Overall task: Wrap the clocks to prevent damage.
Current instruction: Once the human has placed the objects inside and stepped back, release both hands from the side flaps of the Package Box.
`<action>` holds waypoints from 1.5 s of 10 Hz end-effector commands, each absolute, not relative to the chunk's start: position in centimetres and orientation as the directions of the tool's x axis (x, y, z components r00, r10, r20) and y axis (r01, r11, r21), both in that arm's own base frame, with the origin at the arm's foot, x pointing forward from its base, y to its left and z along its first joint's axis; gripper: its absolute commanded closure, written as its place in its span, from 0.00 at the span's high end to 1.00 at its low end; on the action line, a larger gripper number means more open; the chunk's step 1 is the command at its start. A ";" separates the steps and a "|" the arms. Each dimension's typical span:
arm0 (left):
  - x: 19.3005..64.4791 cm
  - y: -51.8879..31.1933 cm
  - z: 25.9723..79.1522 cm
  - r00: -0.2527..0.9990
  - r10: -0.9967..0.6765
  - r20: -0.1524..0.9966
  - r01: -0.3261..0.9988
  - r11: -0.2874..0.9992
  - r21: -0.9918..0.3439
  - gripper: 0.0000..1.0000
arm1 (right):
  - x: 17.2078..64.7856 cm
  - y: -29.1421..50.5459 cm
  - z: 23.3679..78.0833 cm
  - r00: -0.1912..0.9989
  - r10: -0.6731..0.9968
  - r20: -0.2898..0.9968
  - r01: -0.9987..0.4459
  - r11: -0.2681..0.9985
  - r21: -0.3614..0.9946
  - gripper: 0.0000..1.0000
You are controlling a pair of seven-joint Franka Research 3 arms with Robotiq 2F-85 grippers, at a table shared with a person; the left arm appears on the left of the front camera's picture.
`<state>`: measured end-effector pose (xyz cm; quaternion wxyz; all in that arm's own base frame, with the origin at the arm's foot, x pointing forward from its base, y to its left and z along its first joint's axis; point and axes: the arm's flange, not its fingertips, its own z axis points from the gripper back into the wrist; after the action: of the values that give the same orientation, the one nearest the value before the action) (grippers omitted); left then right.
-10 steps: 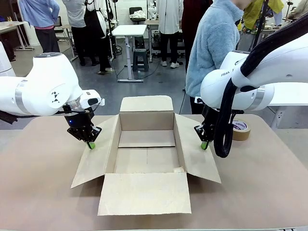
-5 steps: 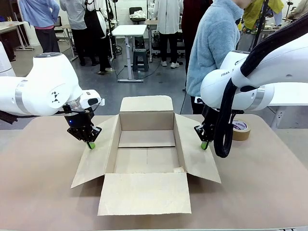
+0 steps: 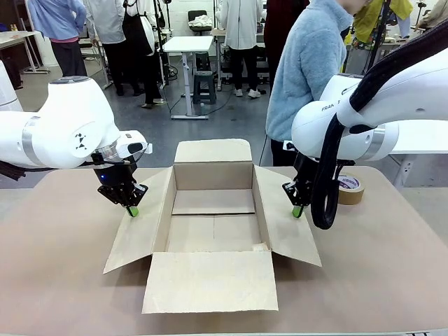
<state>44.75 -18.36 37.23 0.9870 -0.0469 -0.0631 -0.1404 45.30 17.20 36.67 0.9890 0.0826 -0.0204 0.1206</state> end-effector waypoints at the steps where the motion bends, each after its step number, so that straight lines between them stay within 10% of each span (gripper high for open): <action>1: 44.7 -18.3 37.2 0.956 -0.263 0.133 0.273 0.960 -0.065 0.01 | 45.2 17.3 36.7 0.970 0.237 0.059 -0.243 0.957 0.159 0.01; 15: 44.7 -18.3 37.2 0.956 -0.263 0.133 0.273 0.960 -0.065 0.01 | 45.2 17.3 36.7 0.970 0.237 0.059 -0.243 0.957 0.159 0.01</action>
<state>44.75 -18.36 37.23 0.9870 -0.0469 -0.0631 -0.1404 45.30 17.20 36.67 0.9890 0.0826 -0.0204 0.1206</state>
